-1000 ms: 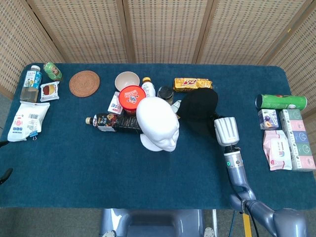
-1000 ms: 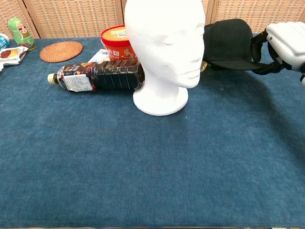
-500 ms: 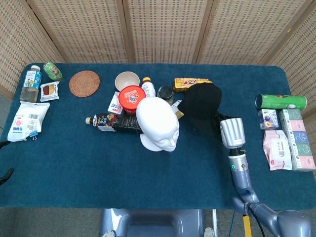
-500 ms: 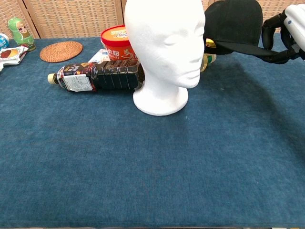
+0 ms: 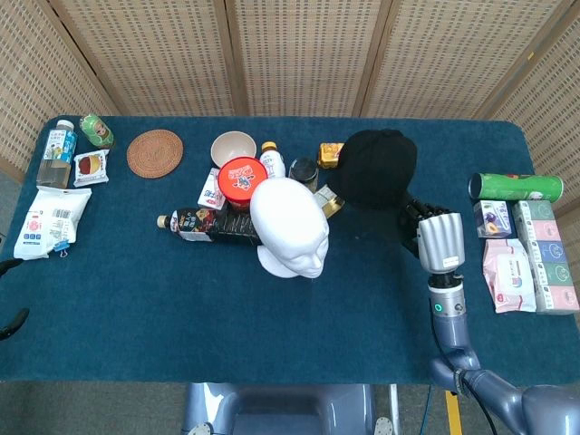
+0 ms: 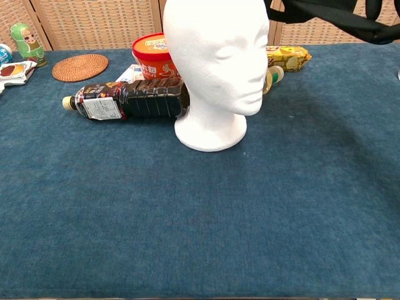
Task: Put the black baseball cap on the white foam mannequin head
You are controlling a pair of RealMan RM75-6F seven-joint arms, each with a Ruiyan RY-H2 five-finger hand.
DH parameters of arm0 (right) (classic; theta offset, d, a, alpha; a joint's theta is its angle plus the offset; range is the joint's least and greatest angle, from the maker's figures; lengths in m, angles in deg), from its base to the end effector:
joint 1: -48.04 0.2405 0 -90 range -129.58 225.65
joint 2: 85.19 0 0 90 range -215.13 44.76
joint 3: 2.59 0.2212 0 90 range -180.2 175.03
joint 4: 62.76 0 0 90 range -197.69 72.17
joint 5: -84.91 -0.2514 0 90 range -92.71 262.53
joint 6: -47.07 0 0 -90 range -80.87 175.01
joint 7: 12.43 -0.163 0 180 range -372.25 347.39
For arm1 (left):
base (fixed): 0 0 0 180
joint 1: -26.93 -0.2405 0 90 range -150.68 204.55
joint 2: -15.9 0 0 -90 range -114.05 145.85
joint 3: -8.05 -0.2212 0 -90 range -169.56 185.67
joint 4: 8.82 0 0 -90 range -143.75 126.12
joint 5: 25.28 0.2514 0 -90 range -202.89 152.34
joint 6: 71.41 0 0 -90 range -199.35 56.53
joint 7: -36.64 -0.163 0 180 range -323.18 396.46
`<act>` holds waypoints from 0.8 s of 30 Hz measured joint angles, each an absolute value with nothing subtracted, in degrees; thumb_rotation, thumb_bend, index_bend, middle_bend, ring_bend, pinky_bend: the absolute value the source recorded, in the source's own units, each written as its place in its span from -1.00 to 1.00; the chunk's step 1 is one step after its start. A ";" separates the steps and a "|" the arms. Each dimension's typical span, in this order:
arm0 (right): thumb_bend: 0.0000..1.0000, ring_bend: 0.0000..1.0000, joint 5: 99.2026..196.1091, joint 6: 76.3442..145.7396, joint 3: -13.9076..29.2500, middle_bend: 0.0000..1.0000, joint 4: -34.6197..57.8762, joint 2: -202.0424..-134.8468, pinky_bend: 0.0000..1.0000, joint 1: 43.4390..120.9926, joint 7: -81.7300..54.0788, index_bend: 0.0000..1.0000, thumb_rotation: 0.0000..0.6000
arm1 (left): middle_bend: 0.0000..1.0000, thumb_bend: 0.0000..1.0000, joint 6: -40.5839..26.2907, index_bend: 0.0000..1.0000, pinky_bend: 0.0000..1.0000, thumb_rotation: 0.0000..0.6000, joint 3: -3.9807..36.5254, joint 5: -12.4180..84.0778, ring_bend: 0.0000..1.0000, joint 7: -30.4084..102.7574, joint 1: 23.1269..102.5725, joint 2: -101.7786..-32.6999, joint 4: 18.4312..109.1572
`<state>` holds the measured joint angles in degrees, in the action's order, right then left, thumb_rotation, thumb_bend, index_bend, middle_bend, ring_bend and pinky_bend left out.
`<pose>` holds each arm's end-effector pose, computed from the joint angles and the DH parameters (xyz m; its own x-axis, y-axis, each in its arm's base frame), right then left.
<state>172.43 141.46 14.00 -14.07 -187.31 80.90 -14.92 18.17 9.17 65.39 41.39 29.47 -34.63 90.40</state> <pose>-0.1826 -0.3627 0.0413 0.2276 0.4996 0.8358 -0.8610 -0.2977 0.4124 -0.2866 0.1807 0.1644 0.4297 -0.0298 0.9025 0.9008 -0.0557 -0.4307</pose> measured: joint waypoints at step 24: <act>-0.02 0.59 174.04 142.92 19.66 0.31 14.46 -173.50 0.76 83.81 -8.89 0.76 1.00 | -0.92 -0.50 16.26 -0.63 -0.76 1.00 9.24 64.02 -1.00 40.89 30.06 -35.51 89.82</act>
